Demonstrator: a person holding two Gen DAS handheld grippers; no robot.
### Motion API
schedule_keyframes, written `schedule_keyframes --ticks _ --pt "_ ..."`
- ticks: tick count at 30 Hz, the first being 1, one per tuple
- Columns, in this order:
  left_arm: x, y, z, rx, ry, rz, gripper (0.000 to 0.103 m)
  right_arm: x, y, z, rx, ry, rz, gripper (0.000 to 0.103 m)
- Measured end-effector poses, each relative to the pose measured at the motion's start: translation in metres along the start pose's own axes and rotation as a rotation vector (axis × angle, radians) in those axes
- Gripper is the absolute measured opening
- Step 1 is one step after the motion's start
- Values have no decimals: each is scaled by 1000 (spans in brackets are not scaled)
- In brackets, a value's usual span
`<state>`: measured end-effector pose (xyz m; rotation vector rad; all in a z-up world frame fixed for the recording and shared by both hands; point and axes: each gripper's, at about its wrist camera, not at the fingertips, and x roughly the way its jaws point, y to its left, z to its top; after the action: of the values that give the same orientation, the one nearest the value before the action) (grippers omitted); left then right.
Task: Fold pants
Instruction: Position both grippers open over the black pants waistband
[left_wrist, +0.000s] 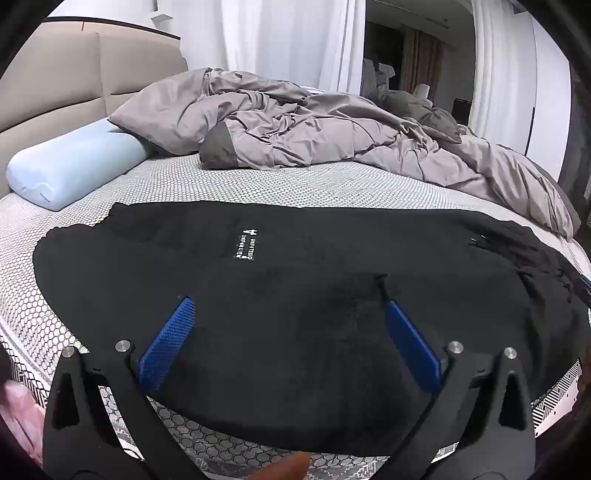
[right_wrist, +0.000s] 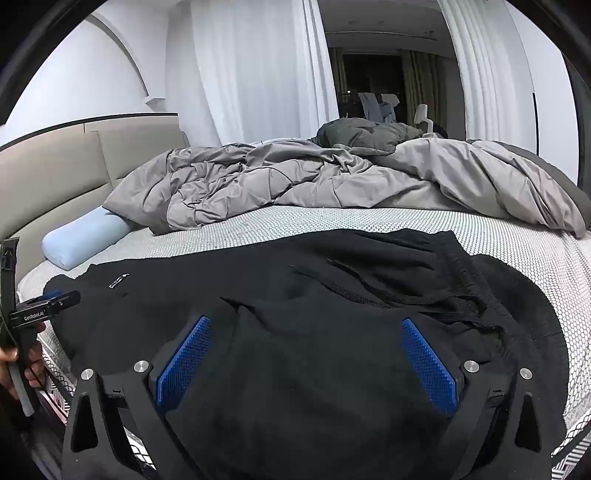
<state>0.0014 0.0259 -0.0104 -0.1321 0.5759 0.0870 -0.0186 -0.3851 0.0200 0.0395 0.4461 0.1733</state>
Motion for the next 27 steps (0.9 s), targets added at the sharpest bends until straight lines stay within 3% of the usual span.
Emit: schedule_keyframes --ticks 27 --pt "-2 4 3 -29 16 14 102 8 4 -2 -7 -6 -9 103"
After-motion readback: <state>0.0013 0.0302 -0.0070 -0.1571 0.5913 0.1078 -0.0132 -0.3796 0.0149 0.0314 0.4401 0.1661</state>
